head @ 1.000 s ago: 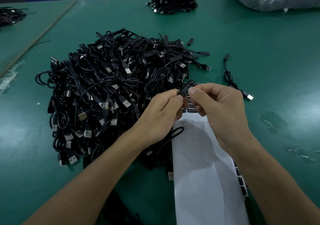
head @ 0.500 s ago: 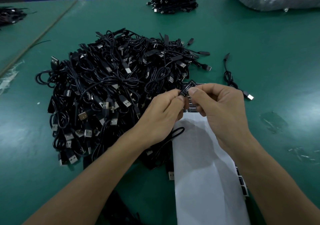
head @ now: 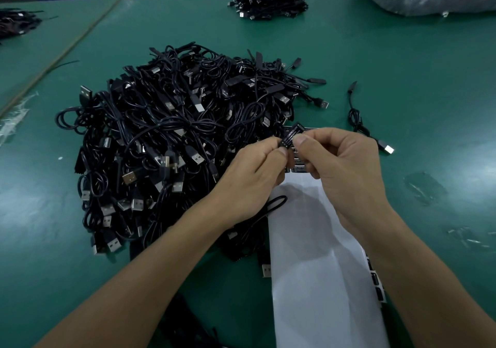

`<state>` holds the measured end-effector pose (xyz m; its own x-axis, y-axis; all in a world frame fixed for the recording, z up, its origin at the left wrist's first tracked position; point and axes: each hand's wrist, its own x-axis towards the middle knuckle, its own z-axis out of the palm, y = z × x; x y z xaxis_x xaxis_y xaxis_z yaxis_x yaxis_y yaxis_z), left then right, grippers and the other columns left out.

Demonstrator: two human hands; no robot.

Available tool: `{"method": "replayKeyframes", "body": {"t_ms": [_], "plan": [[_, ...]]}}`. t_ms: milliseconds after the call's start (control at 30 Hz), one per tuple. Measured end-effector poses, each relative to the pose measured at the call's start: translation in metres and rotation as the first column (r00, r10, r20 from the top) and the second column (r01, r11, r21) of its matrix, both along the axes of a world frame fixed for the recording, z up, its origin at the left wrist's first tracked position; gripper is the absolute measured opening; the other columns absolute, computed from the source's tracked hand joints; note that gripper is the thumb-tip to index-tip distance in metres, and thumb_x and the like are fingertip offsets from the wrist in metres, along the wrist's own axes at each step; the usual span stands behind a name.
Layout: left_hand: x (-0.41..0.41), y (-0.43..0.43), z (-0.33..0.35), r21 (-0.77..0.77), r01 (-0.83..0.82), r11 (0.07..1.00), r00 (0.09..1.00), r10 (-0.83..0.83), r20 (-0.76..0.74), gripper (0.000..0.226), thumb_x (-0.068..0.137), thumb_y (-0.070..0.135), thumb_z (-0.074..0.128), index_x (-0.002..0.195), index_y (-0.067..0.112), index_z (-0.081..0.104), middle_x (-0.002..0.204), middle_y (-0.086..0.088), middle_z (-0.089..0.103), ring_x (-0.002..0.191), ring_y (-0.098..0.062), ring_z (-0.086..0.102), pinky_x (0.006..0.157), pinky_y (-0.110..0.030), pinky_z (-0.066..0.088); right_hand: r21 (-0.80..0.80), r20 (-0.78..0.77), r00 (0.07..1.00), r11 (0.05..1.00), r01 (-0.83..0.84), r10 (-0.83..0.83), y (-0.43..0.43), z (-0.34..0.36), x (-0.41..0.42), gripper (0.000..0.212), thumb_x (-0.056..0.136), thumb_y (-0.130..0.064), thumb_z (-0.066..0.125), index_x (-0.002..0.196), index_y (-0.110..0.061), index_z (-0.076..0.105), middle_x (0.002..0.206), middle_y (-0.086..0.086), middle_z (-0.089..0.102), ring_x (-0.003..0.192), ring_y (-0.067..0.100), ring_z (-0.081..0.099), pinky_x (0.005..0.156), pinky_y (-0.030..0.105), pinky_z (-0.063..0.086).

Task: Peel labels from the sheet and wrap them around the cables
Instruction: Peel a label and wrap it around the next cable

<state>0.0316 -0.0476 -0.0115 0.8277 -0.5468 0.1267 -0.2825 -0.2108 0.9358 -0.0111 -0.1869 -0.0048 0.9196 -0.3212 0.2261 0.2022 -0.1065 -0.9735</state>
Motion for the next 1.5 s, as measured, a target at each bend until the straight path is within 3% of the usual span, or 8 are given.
{"method": "replayKeyframes", "body": {"t_ms": [200, 433, 667, 833, 1000, 1133, 1300, 1500], "plan": [[0.001, 0.000, -0.002, -0.008, -0.001, 1.000, 1.000, 0.001, -0.006, 0.033, 0.099, 0.022, 0.036, 0.076, 0.000, 0.042, 0.060, 0.007, 0.039, 0.059, -0.014, 0.035, 0.055, -0.034, 0.030, 0.001, 0.002, 1.000, 1.000, -0.021, 0.021, 0.000, 0.000, 0.000, 0.033, 0.091, -0.010, 0.069, 0.064, -0.028, 0.073, 0.057, -0.013, 0.065, 0.051, -0.001, 0.052, 0.053, 0.011, 0.043], [0.002, -0.001, -0.004, -0.012, -0.001, 1.000, 1.000, 0.001, -0.019, 0.029, 0.095, 0.027, 0.037, 0.072, 0.012, 0.047, 0.058, 0.012, 0.040, 0.058, -0.014, 0.035, 0.055, -0.035, 0.031, -0.005, 0.001, 1.000, 1.000, -0.003, 0.003, 0.000, 0.000, 0.000, 0.029, 0.090, -0.010, 0.071, 0.067, -0.027, 0.074, 0.058, -0.012, 0.067, 0.051, -0.001, 0.054, 0.053, 0.011, 0.044], [0.002, -0.001, -0.006, -0.010, -0.003, 1.000, 1.000, 0.003, -0.011, 0.032, 0.095, 0.028, 0.038, 0.078, 0.003, 0.046, 0.060, 0.009, 0.039, 0.059, -0.015, 0.035, 0.056, -0.036, 0.030, -0.028, -0.007, 0.999, 0.999, 0.033, -0.033, 0.000, -0.002, 0.001, 0.029, 0.088, -0.014, 0.073, 0.065, -0.031, 0.075, 0.059, -0.010, 0.067, 0.051, 0.000, 0.052, 0.052, 0.013, 0.044], [0.001, -0.001, -0.006, -0.015, -0.007, 1.000, 1.000, 0.007, -0.007, 0.033, 0.094, 0.029, 0.038, 0.079, 0.001, 0.045, 0.062, 0.004, 0.039, 0.061, -0.019, 0.034, 0.056, -0.045, 0.031, -0.067, -0.026, 0.995, 0.993, 0.092, -0.094, 0.000, -0.004, 0.001, 0.022, 0.086, -0.019, 0.074, 0.068, -0.032, 0.076, 0.062, -0.008, 0.070, 0.053, 0.004, 0.055, 0.054, 0.017, 0.046], [0.002, -0.002, -0.007, -0.029, 0.002, 1.000, 1.000, -0.002, -0.015, 0.028, 0.094, 0.029, 0.038, 0.073, 0.011, 0.044, 0.061, 0.006, 0.038, 0.060, -0.018, 0.033, 0.056, -0.044, 0.030, -0.118, -0.015, 0.990, 0.984, 0.136, -0.139, 0.001, -0.005, 0.001, 0.014, 0.085, -0.018, 0.074, 0.073, -0.026, 0.075, 0.068, -0.008, 0.073, 0.061, 0.005, 0.066, 0.061, 0.020, 0.054], [0.002, -0.003, -0.010, -0.044, 0.008, 0.999, 1.000, -0.009, -0.020, 0.027, 0.094, 0.031, 0.039, 0.069, 0.023, 0.042, 0.062, 0.009, 0.038, 0.060, -0.016, 0.033, 0.057, -0.041, 0.029, -0.126, 0.005, 0.990, 0.982, 0.144, -0.144, 0.001, -0.005, 0.000, 0.015, 0.084, -0.016, 0.074, 0.073, -0.026, 0.075, 0.067, -0.009, 0.073, 0.059, 0.003, 0.066, 0.059, 0.016, 0.051], [0.003, -0.003, -0.010, -0.049, 0.024, 0.998, 1.000, -0.024, -0.006, 0.029, 0.087, 0.044, 0.039, 0.068, 0.023, 0.042, 0.064, 0.007, 0.036, 0.060, -0.016, 0.031, 0.056, -0.042, 0.029, -0.121, 0.021, 0.988, 0.980, 0.156, -0.155, 0.001, -0.003, 0.000, 0.015, 0.081, -0.015, 0.075, 0.071, -0.027, 0.075, 0.065, -0.010, 0.073, 0.057, 0.002, 0.066, 0.058, 0.013, 0.049], [0.002, -0.003, -0.008, -0.063, 0.038, 0.997, 0.999, -0.038, 0.004, 0.027, 0.088, 0.043, 0.039, 0.066, 0.027, 0.041, 0.065, 0.003, 0.034, 0.060, -0.019, 0.029, 0.053, -0.046, 0.028, -0.135, 0.019, 0.987, 0.978, 0.161, -0.160, 0.000, -0.003, 0.000, 0.014, 0.079, -0.017, 0.076, 0.070, -0.028, 0.075, 0.065, -0.011, 0.073, 0.060, 0.004, 0.069, 0.059, 0.014, 0.051]]}}
